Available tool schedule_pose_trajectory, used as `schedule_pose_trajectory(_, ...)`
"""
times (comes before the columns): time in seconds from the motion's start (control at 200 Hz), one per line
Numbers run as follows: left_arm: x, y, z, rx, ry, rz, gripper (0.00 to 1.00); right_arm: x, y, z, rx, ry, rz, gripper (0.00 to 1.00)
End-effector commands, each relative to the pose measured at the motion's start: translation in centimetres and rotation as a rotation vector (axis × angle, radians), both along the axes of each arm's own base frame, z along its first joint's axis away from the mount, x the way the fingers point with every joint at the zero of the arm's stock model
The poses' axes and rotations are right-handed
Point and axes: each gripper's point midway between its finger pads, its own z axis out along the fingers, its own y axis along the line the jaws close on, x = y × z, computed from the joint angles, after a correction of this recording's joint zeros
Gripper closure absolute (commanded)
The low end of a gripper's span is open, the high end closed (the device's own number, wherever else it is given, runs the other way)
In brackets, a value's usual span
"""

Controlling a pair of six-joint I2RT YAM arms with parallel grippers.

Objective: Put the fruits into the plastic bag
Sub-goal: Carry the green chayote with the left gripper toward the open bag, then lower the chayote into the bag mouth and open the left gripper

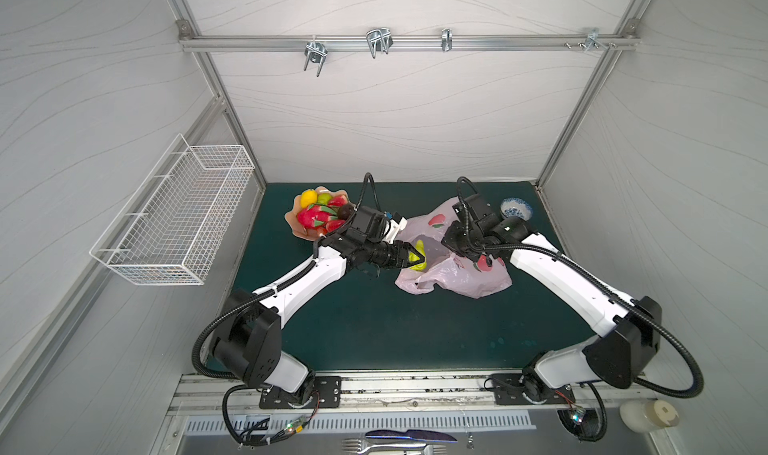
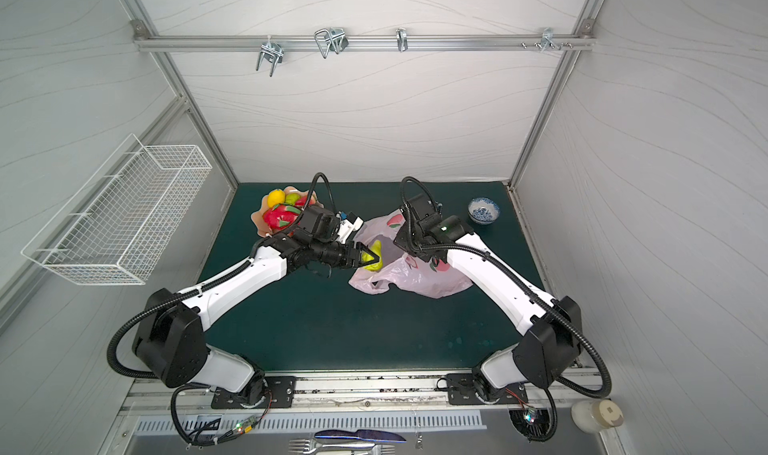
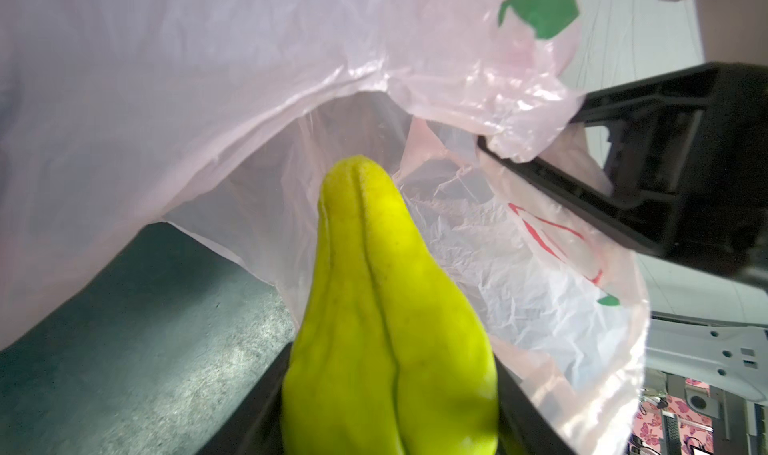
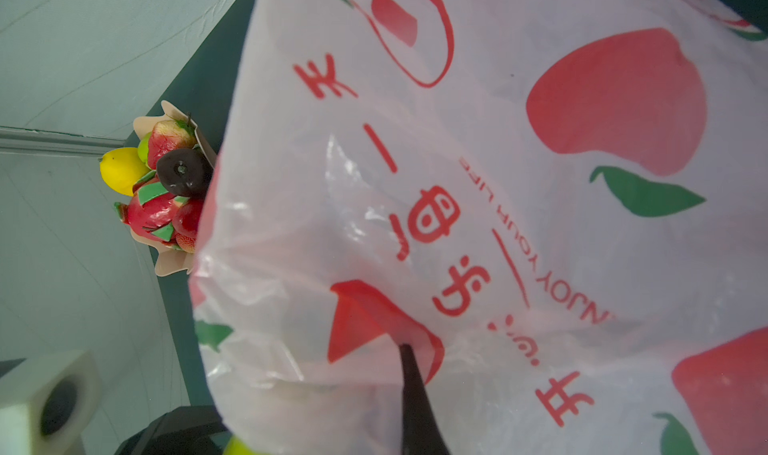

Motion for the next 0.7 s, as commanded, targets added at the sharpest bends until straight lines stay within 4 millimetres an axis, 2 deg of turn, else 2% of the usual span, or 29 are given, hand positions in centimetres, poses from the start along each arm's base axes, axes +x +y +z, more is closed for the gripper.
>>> schedule_pose_trajectory(0.0, 0.1, -0.3, -1.5, 0.049, -0.023, -0.016, 0.68, -0.5, 0.0, 0.6, 0.033, -0.002, -0.022, 1.00)
schedule_pose_trajectory(0.31, 0.1, -0.7, -3.2, 0.116, -0.054, -0.036, 0.70, -0.5, 0.4, 0.3, 0.070, 0.016, -0.036, 1.00)
schedule_pose_trajectory(0.695, -1.7, -1.6, -5.5, 0.221, -0.112, -0.129, 0.73, -0.6, 0.7, 0.0, 0.096, 0.030, -0.050, 1.00)
